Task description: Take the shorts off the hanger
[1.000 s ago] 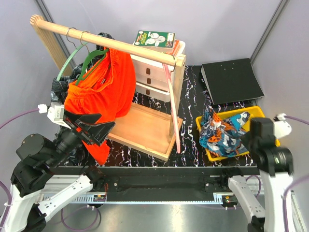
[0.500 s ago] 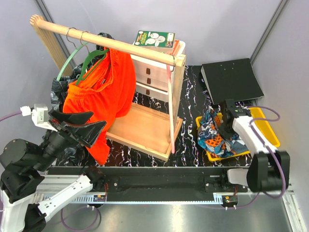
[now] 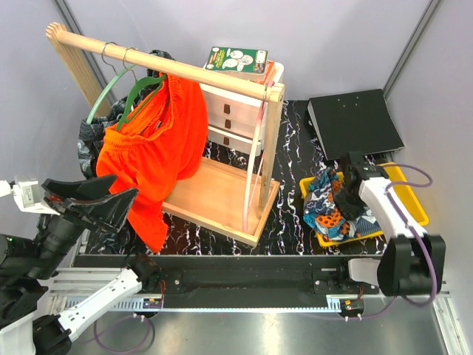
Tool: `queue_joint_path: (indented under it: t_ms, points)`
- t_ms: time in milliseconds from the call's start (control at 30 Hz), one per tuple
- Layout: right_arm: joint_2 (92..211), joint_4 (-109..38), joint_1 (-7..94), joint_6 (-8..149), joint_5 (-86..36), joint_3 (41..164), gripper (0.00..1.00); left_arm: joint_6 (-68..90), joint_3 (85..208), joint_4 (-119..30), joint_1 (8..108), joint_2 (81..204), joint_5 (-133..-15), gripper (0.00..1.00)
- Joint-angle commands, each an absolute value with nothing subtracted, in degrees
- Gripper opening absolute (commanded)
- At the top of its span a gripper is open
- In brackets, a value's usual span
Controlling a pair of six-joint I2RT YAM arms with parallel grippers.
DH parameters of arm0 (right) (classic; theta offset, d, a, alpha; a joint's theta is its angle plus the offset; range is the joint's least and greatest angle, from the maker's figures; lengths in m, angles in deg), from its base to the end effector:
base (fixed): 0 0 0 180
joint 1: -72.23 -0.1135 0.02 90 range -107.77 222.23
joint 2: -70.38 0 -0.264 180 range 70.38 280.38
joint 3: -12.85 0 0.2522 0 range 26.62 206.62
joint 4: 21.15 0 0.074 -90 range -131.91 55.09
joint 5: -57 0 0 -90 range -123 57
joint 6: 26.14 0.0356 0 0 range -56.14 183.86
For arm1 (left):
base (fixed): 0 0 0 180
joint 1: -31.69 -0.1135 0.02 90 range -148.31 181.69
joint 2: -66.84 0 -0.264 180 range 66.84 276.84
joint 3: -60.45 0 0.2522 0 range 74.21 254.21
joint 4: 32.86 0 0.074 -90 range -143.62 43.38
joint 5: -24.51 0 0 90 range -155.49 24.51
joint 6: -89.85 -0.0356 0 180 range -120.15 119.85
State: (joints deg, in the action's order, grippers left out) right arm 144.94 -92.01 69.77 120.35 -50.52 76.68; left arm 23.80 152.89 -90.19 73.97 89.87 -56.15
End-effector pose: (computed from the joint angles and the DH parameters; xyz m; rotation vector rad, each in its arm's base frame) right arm 0.2136 -0.0016 0.2142 1.3239 2.5255 -0.2793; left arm -0.0165 0.0228 0.4757 0.0839 1.4132 -0.8553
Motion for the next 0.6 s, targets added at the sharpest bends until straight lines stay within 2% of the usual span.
queue_joint_path:
  t_ms: [0,67,133,167,233,267,367,500,567]
  points:
    - [136.13,-98.8,70.03,117.22,-55.14,84.25,0.69,21.91,153.93,-89.95,74.14,89.16,-53.18,0.99]
    - [132.63,-100.73,69.94,114.66,-56.81,86.72,0.77,22.17,153.67,-89.95,74.14,89.16,-53.36,0.99]
    - [130.33,-100.4,69.94,112.04,-56.73,89.71,0.8,22.44,153.23,-89.87,74.14,89.34,-53.54,0.99]
    - [128.41,-99.69,70.03,110.71,-54.56,90.42,0.87,22.87,153.05,-89.87,74.14,89.34,-53.8,0.99]
    - [127.16,-96.72,69.86,104.94,-50.69,92.61,0.9,23.14,152.7,-89.87,74.14,89.51,-53.98,0.99]
    - [126.63,-95.83,69.94,102.99,-44.84,93.32,0.91,23.32,152.61,-89.87,74.14,89.6,-54.06,0.99]
    - [127.16,-92.4,69.94,99.54,-32.63,94.38,0.88,23.58,152.7,-89.78,74.14,89.6,-53.98,0.99]
    - [128.91,-84.32,69.94,98.39,-15.18,88.08,0.79,23.93,152.87,-89.69,74.05,89.43,-54.06,0.99]
    - [130.23,-80.89,69.94,99.01,-12.53,85.43,0.69,24.37,152.96,-89.78,74.14,89.34,-54.59,0.99]
